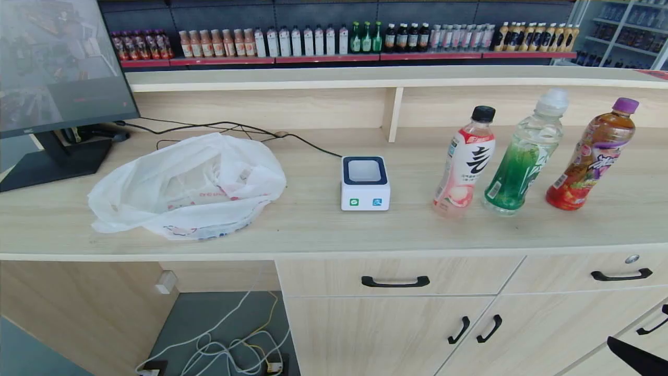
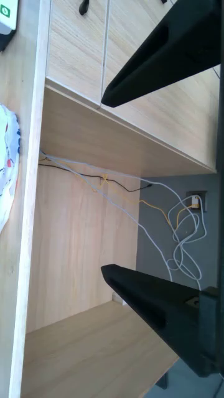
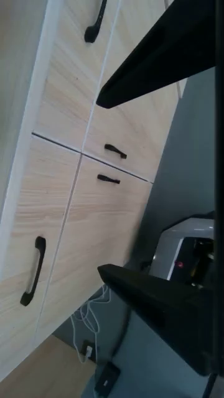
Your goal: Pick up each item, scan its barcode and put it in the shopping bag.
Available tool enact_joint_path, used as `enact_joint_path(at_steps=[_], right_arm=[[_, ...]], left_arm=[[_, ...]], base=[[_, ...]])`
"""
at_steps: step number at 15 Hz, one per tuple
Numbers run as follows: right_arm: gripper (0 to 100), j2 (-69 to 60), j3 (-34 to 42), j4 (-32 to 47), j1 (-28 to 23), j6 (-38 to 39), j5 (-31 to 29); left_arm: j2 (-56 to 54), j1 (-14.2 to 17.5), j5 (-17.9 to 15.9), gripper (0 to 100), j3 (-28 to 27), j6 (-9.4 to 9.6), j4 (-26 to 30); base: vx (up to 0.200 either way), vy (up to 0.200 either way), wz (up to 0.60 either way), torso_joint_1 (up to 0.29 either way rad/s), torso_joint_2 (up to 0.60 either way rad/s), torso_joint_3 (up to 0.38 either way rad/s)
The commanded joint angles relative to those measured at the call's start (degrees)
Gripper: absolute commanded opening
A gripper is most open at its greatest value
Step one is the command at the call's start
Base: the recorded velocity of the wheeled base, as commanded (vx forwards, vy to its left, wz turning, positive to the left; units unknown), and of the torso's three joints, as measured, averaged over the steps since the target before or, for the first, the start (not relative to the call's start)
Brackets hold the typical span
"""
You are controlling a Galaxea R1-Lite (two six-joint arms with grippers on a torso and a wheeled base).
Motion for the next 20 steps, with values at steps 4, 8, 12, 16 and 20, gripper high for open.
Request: enact_joint_path(at_steps=[4,8,12,16,20], right_arm=[[100,17.9,-4.4,-9.4,6.3,-3.7,-0.1],[100,27.5,-7.7,-31.8,6.4,-0.7,-0.3],[100,28.6,-16.0,-32.8,6.5,3.2,-0.2],[100,32.0,-24.1,-34.1,6.4,3.7,-0.4],[100,38.6,-22.6,-49.8,7.4,4.2,-0.5]], left_arm=[[0.0,0.0,0.0,100,0.0,-0.04,0.0],[0.0,0.0,0.0,100,0.0,-0.04,0.0],[0.0,0.0,0.0,100,0.0,-0.04,0.0],[0.0,0.0,0.0,100,0.0,-0.04,0.0],[0.0,0.0,0.0,100,0.0,-0.04,0.0]], base=[[0.0,0.0,0.0,0.0,0.0,0.0],[0.0,0.0,0.0,0.0,0.0,0.0],[0.0,0.0,0.0,0.0,0.0,0.0],[0.0,0.0,0.0,0.0,0.0,0.0],[0.0,0.0,0.0,0.0,0.0,0.0]])
